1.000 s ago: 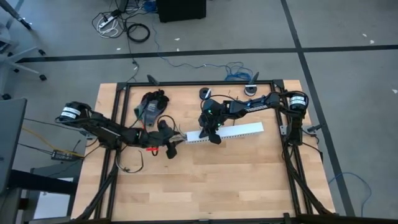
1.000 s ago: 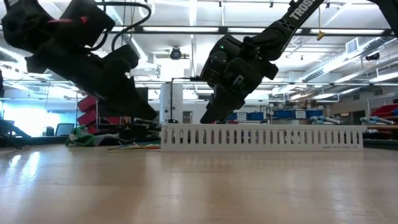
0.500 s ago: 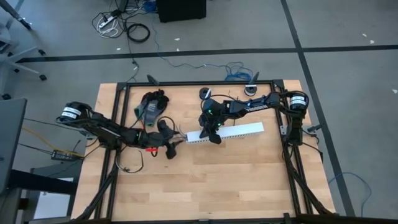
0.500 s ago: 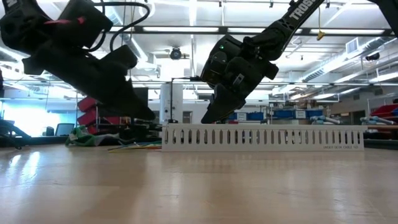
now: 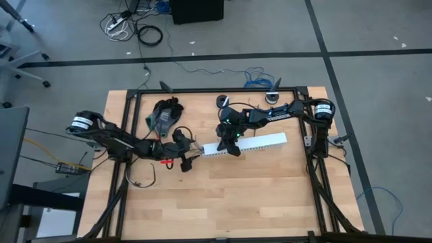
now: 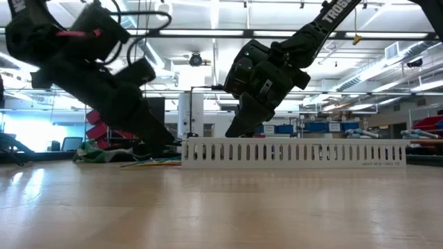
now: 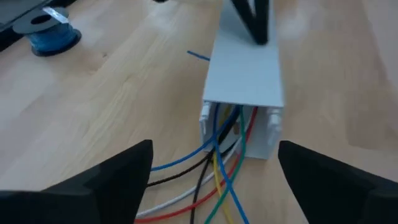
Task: Ziptie cables
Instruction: Close the white cable duct
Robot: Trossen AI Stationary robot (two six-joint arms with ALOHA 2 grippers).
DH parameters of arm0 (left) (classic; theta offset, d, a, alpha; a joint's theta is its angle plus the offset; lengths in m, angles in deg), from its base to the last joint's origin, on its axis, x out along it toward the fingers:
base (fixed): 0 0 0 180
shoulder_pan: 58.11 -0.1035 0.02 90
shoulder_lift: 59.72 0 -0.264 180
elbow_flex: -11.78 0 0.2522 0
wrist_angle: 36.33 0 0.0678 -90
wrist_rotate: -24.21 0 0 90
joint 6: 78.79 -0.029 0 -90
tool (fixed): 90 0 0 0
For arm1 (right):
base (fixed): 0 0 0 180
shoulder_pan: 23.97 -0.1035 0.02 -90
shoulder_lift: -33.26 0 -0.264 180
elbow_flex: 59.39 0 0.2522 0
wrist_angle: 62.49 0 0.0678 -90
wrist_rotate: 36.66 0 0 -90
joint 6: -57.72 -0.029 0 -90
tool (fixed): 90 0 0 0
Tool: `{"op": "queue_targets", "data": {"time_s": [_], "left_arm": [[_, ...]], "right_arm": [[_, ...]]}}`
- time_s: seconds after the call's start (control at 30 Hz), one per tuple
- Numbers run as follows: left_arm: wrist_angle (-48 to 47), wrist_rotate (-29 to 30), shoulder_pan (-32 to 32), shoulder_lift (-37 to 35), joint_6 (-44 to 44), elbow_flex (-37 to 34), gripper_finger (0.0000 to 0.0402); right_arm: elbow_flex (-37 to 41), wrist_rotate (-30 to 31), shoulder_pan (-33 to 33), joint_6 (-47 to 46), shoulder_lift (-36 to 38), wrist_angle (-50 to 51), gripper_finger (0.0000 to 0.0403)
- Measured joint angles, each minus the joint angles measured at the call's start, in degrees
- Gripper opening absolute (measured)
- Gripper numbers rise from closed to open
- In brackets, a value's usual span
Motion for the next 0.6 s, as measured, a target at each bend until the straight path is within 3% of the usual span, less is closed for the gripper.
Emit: {"op": "queue_targets", "data": {"time_s": [0.33, 0.6], "left_arm": [[15.97, -2.46, -0.21, 10.57, -0.94, 0.04, 0.0347], [16.48, -2.87, -0.23, 13.33, -1.5, 0.59, 0.0346]], "right_arm": [[0.02, -0.53, 0.08, -1.29, -0.02, 0.04, 0.0], [0.02, -0.94, 0.63, -1.31, -0.02, 0.3, 0.0]]}}
